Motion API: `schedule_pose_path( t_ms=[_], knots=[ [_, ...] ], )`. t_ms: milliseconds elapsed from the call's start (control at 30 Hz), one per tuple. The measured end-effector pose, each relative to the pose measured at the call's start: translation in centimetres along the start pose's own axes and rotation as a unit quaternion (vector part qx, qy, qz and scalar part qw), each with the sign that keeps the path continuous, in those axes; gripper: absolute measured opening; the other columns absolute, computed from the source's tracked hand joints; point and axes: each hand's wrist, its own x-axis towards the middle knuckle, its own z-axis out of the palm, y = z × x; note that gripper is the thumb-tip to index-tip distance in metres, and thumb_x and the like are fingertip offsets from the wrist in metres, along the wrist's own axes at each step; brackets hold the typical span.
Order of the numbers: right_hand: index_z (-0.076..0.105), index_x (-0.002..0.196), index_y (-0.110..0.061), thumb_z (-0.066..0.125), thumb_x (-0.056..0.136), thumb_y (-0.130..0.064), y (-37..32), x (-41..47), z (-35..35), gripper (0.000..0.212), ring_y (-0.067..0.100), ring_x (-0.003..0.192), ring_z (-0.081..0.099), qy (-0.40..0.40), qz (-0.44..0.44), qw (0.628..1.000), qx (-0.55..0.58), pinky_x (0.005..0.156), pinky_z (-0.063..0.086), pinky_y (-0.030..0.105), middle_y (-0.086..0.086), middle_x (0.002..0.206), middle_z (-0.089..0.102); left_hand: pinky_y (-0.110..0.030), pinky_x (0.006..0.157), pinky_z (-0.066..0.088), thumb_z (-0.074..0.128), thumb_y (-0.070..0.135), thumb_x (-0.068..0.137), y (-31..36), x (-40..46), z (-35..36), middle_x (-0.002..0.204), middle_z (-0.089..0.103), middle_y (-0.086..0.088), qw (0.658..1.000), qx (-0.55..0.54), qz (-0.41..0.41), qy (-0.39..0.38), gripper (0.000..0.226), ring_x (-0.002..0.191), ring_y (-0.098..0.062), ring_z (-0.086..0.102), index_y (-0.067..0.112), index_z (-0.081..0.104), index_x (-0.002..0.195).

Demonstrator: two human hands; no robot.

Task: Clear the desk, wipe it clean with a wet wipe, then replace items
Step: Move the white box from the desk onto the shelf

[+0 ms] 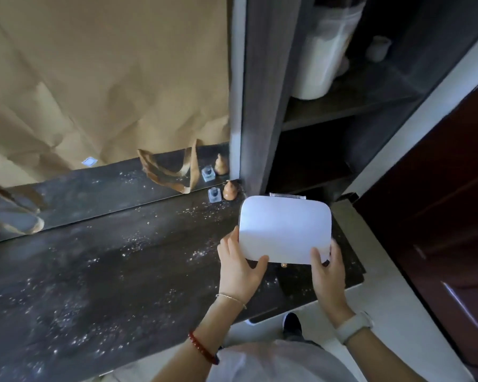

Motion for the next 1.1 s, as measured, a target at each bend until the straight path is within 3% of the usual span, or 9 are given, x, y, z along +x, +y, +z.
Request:
schedule_pose_path(
  t_ms=[67,167,300,433,600,733,933,1000,1100],
  knots=[
    [0.037,0.128,-0.016,0.043,0.095,-0.007,-0.3,2.5,-2.8,0.035,-0.005,0.102,0.049,0.006,-0.004,1.0,0.006,0.071,0.035,-0.007,-0.013,0.114,0.048,-0.026,0.1,0.026,0.07,0.02,0.075,2.4,0.4,2.8,0.129,0.034,-0.007,1.0,-0.013,0.01,-0.001,0.075,0.112,-0.009,0.023,0.01,0.027,0.136],
    [0.038,0.131,-0.009,0.043,0.095,-0.011,-0.5,7.7,-5.8,0.036,0.014,0.105,0.054,0.009,-0.013,1.0,-0.017,0.068,0.041,-0.001,0.003,0.119,0.054,-0.033,0.104,0.031,0.068,0.02,0.077,5.5,2.5,6.2,0.129,0.034,-0.009,1.0,-0.02,-0.009,0.001,0.075,0.117,-0.016,0.026,0.01,0.024,0.138],
    [0.036,0.136,-0.008,0.047,0.094,-0.021,-1.3,14.6,-6.4,0.045,0.025,0.118,0.051,0.013,-0.023,0.997,-0.068,0.087,0.04,0.023,0.011,0.132,0.051,-0.031,0.098,0.028,0.064,0.017,0.08,8.6,6.6,8.9,0.124,0.037,-0.017,0.996,-0.027,-0.061,0.05,0.068,0.117,-0.025,0.029,0.004,0.027,0.136],
    [0.024,0.143,-0.012,0.042,0.097,-0.026,-2.4,18.7,-5.6,0.051,0.025,0.131,0.036,-0.03,0.002,0.994,-0.102,0.094,0.034,0.026,0.01,0.147,0.033,-0.037,0.1,0.028,0.061,0.023,0.084,9.4,10.0,10.0,0.127,0.036,-0.02,0.991,-0.016,-0.108,0.077,0.066,0.121,-0.031,0.03,0.001,0.026,0.136],
    [0.029,0.139,-0.005,0.043,0.096,-0.022,-1.6,21.8,-4.1,0.049,0.033,0.117,0.049,-0.018,-0.02,0.989,-0.147,0.084,0.04,0.029,0.02,0.133,0.047,-0.039,0.1,0.031,0.057,0.028,0.087,9.0,12.0,11.3,0.127,0.038,-0.022,0.989,0.0,-0.12,0.087,0.062,0.121,-0.035,0.033,0.0,0.029,0.134],
    [0.028,0.139,-0.003,0.046,0.094,-0.021,-0.9,22.1,-3.5,0.051,0.033,0.124,0.042,0.013,-0.063,0.986,-0.156,0.101,0.038,0.038,0.023,0.137,0.037,-0.039,0.101,0.031,0.055,0.032,0.088,9.0,12.6,12.6,0.13,0.038,-0.021,0.986,-0.006,-0.113,0.124,0.065,0.122,-0.034,0.033,0.004,0.025,0.139],
    [0.005,0.144,-0.002,0.034,0.099,-0.022,-0.7,21.6,-2.6,0.058,0.023,0.14,0.015,-0.007,-0.048,0.989,-0.136,0.092,0.008,0.003,0.016,0.154,0.01,-0.044,0.1,0.03,0.045,0.041,0.09,8.9,13.4,13.9,0.135,0.045,-0.016,0.979,0.063,-0.117,0.157,0.067,0.125,-0.031,0.039,0.005,0.021,0.141],
    [0.001,0.144,0.0,0.034,0.099,-0.02,-0.4,21.7,-2.6,0.059,0.023,0.142,0.01,-0.015,-0.065,0.986,-0.155,0.088,0.0,0.0,0.017,0.154,0.006,-0.042,0.1,0.026,0.041,0.043,0.091,8.9,13.4,14.3,0.135,0.046,-0.013,0.976,0.083,-0.128,0.158,0.067,0.127,-0.028,0.037,0.007,0.017,0.142],
    [0.0,0.144,-0.002,0.034,0.099,-0.021,-0.7,21.5,-2.8,0.06,0.023,0.141,0.01,-0.034,-0.078,0.982,-0.171,0.094,0.005,0.005,0.016,0.155,0.004,-0.043,0.102,0.023,0.038,0.044,0.092,9.1,13.3,14.3,0.136,0.044,-0.012,0.976,0.088,-0.138,0.146,0.067,0.129,-0.027,0.032,0.01,0.013,0.144]
  ],
)
